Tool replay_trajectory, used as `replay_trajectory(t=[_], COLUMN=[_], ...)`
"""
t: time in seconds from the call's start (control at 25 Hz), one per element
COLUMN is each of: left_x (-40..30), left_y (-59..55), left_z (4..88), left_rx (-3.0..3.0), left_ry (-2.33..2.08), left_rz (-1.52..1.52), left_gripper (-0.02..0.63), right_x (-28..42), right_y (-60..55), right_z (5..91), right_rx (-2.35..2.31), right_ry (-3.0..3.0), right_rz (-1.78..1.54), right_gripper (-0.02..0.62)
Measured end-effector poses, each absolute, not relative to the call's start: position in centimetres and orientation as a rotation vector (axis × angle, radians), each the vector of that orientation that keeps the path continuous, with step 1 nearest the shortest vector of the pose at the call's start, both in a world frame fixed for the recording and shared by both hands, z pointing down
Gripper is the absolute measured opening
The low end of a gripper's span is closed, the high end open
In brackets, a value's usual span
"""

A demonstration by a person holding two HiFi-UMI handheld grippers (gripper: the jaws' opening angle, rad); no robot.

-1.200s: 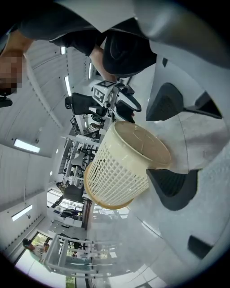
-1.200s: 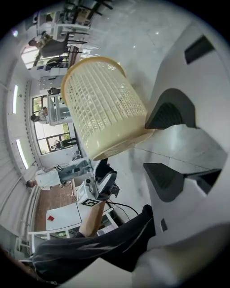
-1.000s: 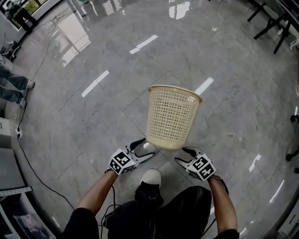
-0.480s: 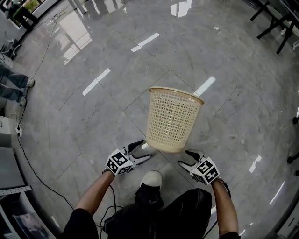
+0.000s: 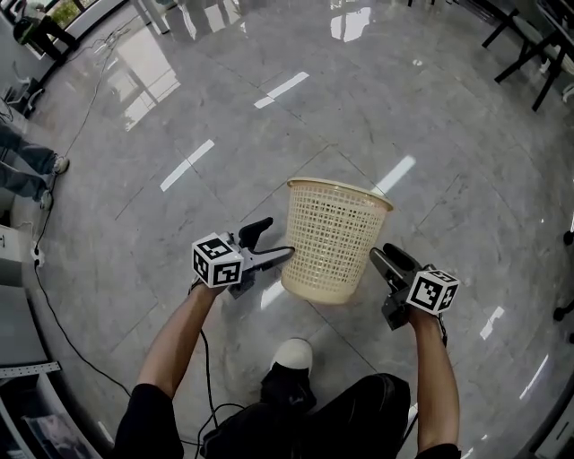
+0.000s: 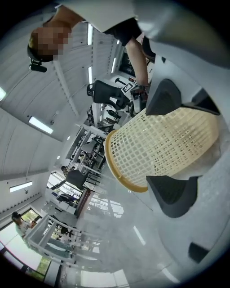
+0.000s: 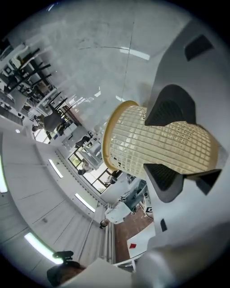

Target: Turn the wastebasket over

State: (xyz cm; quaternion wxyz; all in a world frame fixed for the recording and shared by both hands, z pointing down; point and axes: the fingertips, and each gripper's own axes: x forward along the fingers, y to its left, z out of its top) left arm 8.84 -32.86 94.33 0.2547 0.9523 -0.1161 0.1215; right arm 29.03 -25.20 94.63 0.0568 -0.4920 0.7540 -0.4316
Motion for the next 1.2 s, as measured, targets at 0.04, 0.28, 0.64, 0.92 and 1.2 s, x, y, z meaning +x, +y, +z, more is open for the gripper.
replay_trajectory(t=[0.04, 0.28, 0.64, 0.92, 1.2], left_x=[9.5, 11.9, 12.9, 13.8, 13.5], left_y=[-33.5, -35.1, -35.1, -35.4, -32.5], left_z=[94.3, 95.5, 94.0, 91.0, 91.0], left_rx=[2.567, 2.387, 2.499, 2.808, 2.925], left_ry=[-0.301, -0.238, -0.24, -0.225, -0.193], left_rz=[0.327, 0.266, 0.25, 0.409, 0.492], left_gripper=[0.405, 0.411, 0.41, 0.408, 0.41], right_x=[29.0, 28.9, 28.7, 28.0, 27.3], right_y=[-25.9, -27.2, -27.9, -29.5, -27.5], right_z=[94.8, 96.5, 94.9, 90.2, 89.3], right_rx=[-1.498, -1.391, -1.469, -1.609, -1.719], right_ry=[2.277, 2.063, 2.19, 2.445, 2.765], right_rz=[-1.323, -1.486, -1.394, -1.052, -0.763], right_gripper=[0.247, 0.249, 0.173, 0.086, 0.069])
